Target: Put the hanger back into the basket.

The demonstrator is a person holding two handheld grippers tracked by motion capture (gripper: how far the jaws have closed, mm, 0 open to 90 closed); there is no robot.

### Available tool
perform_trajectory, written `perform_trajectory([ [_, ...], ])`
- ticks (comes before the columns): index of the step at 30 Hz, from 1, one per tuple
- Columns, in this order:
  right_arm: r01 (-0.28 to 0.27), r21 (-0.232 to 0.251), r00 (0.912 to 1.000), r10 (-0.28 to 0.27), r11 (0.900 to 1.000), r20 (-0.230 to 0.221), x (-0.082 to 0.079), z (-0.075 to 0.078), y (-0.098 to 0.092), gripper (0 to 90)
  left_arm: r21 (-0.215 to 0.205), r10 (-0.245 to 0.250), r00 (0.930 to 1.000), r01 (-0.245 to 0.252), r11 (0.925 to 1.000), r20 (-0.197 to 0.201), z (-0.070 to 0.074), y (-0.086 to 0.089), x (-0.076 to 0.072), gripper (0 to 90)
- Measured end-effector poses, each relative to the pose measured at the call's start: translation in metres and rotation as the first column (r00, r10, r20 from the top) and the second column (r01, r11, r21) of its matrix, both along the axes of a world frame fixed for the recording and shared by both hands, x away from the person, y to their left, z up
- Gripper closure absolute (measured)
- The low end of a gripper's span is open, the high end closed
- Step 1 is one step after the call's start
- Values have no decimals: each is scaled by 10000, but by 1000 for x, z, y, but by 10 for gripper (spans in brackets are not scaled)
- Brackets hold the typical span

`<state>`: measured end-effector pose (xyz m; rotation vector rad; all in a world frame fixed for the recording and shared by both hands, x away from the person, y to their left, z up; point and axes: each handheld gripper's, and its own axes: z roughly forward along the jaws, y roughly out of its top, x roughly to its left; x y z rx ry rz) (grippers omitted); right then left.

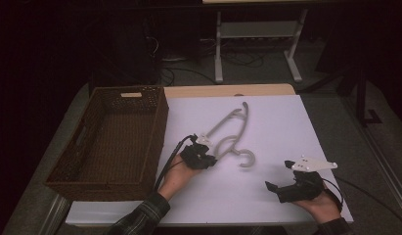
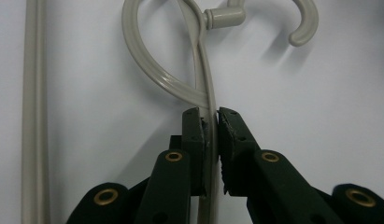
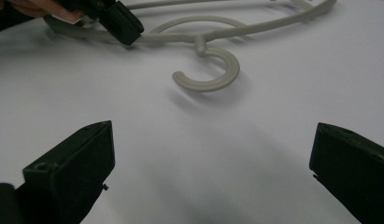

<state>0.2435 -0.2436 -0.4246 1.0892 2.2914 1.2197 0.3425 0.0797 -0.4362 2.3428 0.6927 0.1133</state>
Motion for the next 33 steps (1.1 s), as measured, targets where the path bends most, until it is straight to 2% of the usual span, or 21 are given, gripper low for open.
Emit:
perform_trajectory([
  [2,4,0,10000,-4,10000,0,0,0,0,0,4,-123,9999,123,9999,-22,0,-1,-4,815],
  [4,14,19,10000,-14,10000,16,0,0,-1,0,287,-541,9985,541,9981,-16,-1,-6,-16,815],
  [9,40,14,10000,-40,10000,29,1,0,-1,0,474,-757,9971,756,9960,3,-5,-9,-23,815],
  [11,38,8,10000,-38,10000,34,0,0,-1,0,343,-795,9968,796,9962,-59,-5,-7,-22,810],
  [14,33,17,10000,-34,10000,36,1,0,-1,0,384,-878,9961,879,9954,-26,-5,-4,-24,800],
  [17,37,25,10000,-37,10000,45,1,0,-2,0,508,-985,9951,982,9939,33,-2,2,-27,721],
  [20,48,11,10000,-48,10000,16,1,-1,-2,0,687,-1037,9940,1012,9925,337,4,11,-32,696],
  [24,46,-7,10000,-46,10000,17,1,0,-1,0,820,-1265,9919,1256,9887,56,2,19,-33,659],
  [26,50,0,10000,-50,10000,18,1,0,-1,0,792,-1265,9920,1264,9888,-32,1,19,-33,659],
  [28,51,-21,10000,-51,10000,13,1,0,-1,0,980,-1268,9919,1268,9871,-55,-1,20,-33,664],
  [33,42,-41,10000,-42,10000,-2,1,-1,-1,0,894,-1223,9925,1218,9885,1,-3,22,-31,724],
])
